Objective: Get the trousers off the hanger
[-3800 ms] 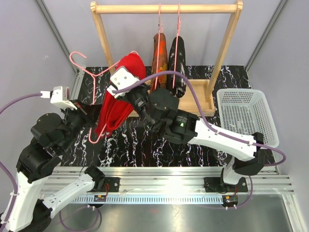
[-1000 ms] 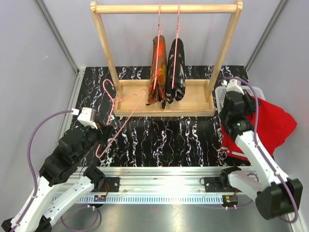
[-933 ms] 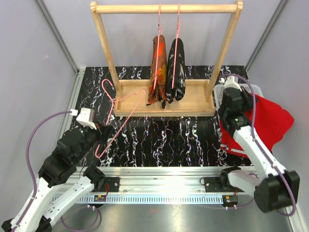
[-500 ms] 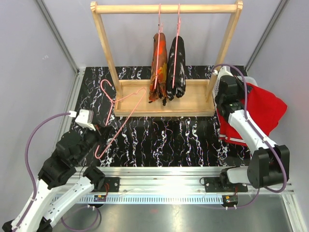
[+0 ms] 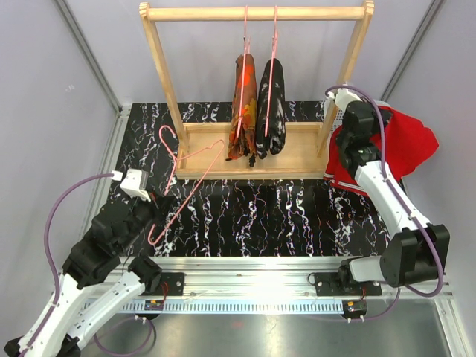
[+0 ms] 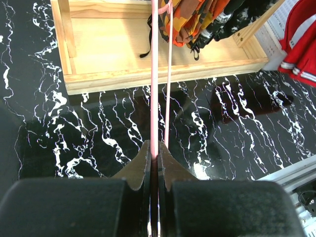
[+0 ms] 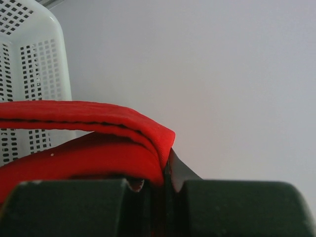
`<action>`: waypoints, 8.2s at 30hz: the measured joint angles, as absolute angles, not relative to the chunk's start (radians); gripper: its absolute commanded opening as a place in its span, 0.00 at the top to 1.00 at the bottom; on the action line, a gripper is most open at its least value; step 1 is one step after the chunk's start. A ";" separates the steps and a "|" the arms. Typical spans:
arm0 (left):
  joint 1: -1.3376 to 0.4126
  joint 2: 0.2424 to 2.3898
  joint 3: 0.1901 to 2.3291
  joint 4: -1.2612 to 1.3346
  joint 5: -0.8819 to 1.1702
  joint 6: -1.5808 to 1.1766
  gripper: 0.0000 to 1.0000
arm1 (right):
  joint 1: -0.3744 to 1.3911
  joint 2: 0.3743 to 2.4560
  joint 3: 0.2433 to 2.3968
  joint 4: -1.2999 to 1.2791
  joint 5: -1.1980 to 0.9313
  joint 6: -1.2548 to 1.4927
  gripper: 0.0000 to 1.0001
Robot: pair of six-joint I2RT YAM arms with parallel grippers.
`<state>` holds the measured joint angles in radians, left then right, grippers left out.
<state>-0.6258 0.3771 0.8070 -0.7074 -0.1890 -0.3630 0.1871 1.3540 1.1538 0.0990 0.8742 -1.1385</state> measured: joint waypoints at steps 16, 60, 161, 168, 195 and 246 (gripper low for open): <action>-0.626 0.376 0.807 -0.709 -0.191 -0.363 1.00 | 0.181 1.248 1.314 0.125 0.878 -1.269 1.00; -0.626 0.368 0.794 -0.705 -0.182 -0.363 1.00 | -0.027 1.470 1.081 0.408 0.571 -1.262 1.00; -0.626 0.400 0.791 -0.708 -0.176 -0.363 1.00 | -0.241 2.067 1.738 -0.580 -0.117 0.176 0.01; -0.626 0.429 0.842 -0.739 -0.174 -0.346 1.00 | -0.159 2.215 1.871 -0.654 0.136 0.126 0.00; -0.626 0.894 1.408 -0.773 -0.316 -0.117 1.00 | -0.172 1.704 1.868 -0.707 0.179 0.268 0.01; -0.413 1.483 1.806 -0.417 -0.324 -0.058 0.32 | -0.152 0.460 1.191 -0.671 -0.566 0.499 0.01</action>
